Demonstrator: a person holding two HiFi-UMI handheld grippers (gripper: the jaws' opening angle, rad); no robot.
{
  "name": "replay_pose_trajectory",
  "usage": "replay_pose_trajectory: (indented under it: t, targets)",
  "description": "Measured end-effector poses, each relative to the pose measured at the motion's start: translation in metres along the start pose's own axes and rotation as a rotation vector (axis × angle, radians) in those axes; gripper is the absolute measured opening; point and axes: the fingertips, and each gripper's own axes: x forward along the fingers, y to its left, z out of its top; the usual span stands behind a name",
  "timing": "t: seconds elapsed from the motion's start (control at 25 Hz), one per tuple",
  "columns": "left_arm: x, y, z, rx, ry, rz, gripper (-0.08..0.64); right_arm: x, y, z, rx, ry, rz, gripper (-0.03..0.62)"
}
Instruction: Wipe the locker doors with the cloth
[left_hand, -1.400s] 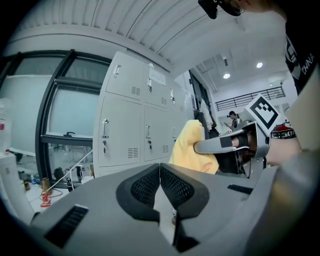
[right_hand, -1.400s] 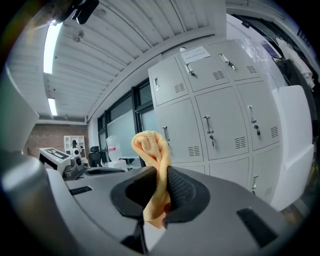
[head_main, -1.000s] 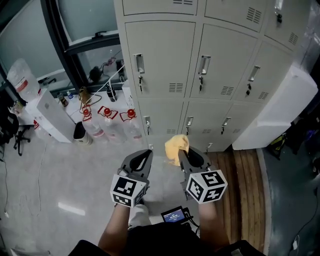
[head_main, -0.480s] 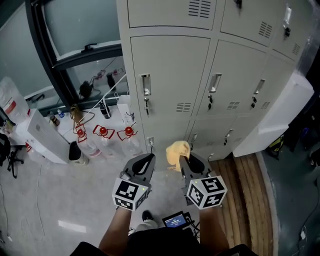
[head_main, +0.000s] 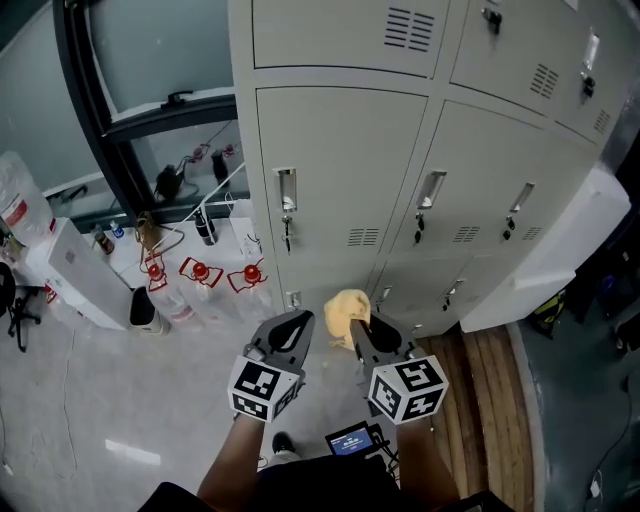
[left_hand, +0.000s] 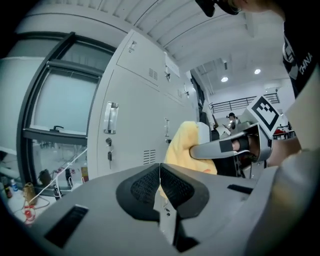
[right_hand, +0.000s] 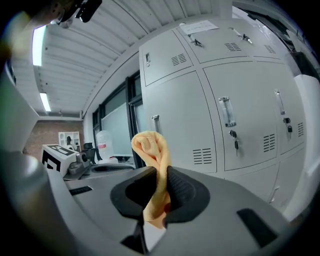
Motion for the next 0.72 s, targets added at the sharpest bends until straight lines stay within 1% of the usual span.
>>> replay_pose_trajectory:
  t: [0.12,0.28,0.52,0.72]
  targets:
    - [0.014,-0.008,0.010,0.018,-0.030,0.012,0.020,0.004,-0.016,0.010,0.010,-0.005,0.023,0.071]
    - [0.023,-0.009,0.015,0.011,-0.030,0.024,0.020,0.004,-0.027,0.017,0.007,-0.014,0.029,0.071]
    - [0.022,-0.009,0.011,0.041,-0.010,0.024,0.020,0.007,-0.023,0.014,0.015,-0.016,0.046,0.071]
    - [0.022,-0.011,0.005,0.038,0.001,0.012,0.020,0.005,-0.019,0.010,0.019,-0.013,0.047,0.071]
